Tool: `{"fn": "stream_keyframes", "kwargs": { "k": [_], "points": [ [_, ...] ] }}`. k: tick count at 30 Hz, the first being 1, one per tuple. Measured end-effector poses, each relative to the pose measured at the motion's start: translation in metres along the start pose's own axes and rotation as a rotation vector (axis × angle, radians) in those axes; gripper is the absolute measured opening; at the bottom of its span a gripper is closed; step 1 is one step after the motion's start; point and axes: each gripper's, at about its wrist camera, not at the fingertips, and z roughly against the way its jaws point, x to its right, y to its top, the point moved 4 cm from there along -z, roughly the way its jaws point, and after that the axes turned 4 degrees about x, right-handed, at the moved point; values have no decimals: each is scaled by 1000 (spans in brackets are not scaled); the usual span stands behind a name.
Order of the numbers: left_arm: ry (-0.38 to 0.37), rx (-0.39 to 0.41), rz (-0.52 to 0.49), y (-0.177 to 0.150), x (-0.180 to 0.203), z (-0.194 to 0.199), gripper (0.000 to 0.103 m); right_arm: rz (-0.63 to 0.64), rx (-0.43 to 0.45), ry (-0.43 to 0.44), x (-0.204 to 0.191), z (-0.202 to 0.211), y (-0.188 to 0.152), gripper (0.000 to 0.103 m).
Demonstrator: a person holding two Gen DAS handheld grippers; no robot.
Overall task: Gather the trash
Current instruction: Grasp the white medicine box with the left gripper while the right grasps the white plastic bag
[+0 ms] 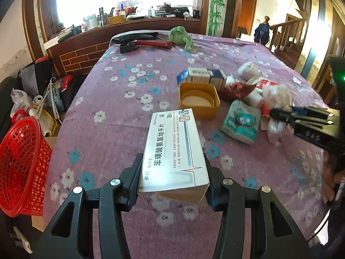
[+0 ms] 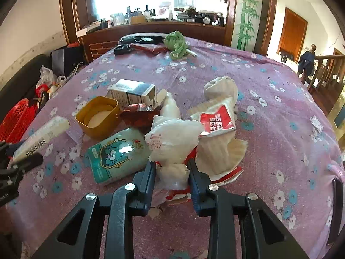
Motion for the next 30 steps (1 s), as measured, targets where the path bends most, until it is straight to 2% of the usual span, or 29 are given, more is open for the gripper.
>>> {"fn": "stream_keyframes", "kwargs": {
  "k": [4, 8, 12, 14, 19, 22, 26, 30],
  "points": [
    [12, -26, 10, -5, -2, -9, 49, -21, 56, 59, -5, 27, -2, 30],
    [21, -53, 33, -5, -6, -19, 59, -38, 113, 131, -14, 55, -3, 31],
    [23, -72, 45, -6, -7, -28, 59, -57, 126, 197, -21, 67, -6, 31],
    [28, -77, 48, -7, -6, -30, 50, -62, 126, 215, -24, 69, -8, 31],
    [34, 2, 68, -5, -7, -16, 48, -82, 148, 257, -30, 70, -12, 31],
    [70, 101, 94, -4, -6, 0, 48, -113, 200, 263, -33, 70, -15, 31],
    [131, 205, 92, -5, -3, 18, 48, -115, 263, 235, -41, 67, -20, 31],
    [152, 252, 87, -5, -2, 25, 48, -113, 282, 229, -44, 61, -21, 31]
  ]
}}
